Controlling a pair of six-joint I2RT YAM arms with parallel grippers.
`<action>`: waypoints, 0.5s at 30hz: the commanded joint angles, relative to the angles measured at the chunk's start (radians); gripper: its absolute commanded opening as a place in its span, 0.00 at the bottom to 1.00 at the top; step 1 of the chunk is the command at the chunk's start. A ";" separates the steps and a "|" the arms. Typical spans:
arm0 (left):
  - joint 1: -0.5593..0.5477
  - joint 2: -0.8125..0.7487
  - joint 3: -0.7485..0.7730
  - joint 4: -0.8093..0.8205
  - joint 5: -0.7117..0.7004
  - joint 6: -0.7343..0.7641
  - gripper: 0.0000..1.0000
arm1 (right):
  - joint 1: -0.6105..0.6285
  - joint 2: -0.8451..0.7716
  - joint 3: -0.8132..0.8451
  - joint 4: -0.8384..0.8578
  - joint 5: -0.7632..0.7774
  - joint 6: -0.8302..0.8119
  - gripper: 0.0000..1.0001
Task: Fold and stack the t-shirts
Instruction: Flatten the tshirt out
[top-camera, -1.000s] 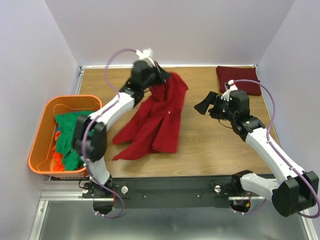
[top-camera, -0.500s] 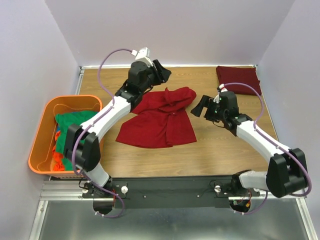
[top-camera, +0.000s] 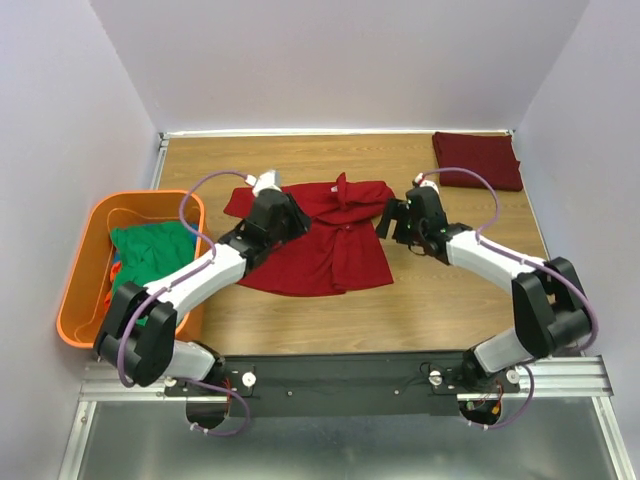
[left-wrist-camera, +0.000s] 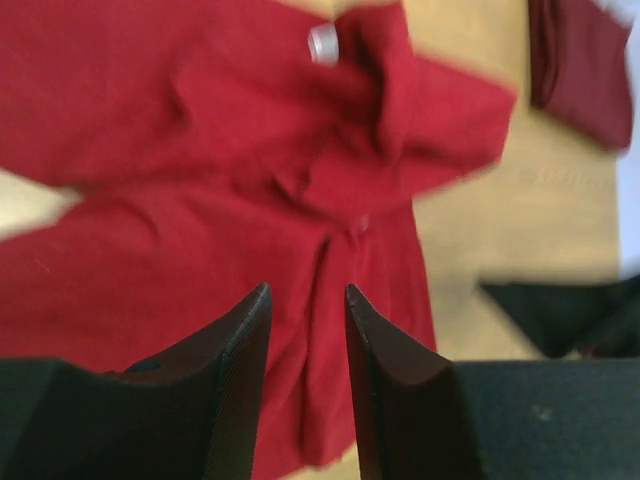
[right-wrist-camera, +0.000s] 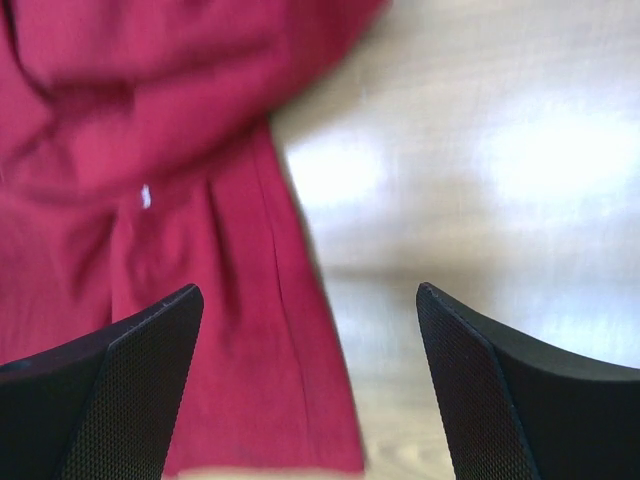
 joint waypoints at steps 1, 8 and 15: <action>-0.099 0.023 -0.028 0.051 0.002 0.005 0.41 | -0.002 0.119 0.153 0.037 0.131 -0.052 0.93; -0.285 0.135 -0.033 0.089 -0.010 0.029 0.43 | -0.017 0.343 0.356 0.060 0.145 -0.105 0.93; -0.388 0.261 0.015 0.023 -0.093 0.015 0.53 | -0.059 0.445 0.440 0.063 0.106 -0.138 0.92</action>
